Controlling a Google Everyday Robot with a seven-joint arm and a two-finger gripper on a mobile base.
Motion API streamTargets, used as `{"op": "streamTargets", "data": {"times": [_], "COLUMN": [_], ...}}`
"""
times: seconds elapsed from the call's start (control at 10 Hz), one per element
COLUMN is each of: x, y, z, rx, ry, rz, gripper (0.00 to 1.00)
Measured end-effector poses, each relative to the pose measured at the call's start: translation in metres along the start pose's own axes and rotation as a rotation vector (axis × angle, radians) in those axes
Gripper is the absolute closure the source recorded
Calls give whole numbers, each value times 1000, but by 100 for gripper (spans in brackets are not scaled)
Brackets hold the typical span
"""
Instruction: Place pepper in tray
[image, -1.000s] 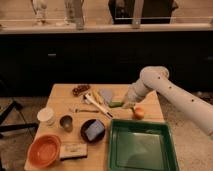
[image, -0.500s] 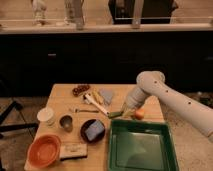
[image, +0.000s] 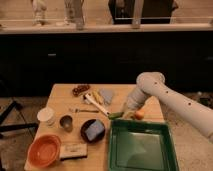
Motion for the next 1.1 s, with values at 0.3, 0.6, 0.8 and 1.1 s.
{"op": "streamTargets", "data": {"times": [0.3,0.6,0.8,1.1], "x": [0,-16,-15,-15], "y": [0,8,29,56], "z": [0,12,15,19], "rx": [0,-37,-61,-92], "ry": [0,6,22,52], "rz": [-1,-164,-220,-255], "gripper": [100,100,100,100]}}
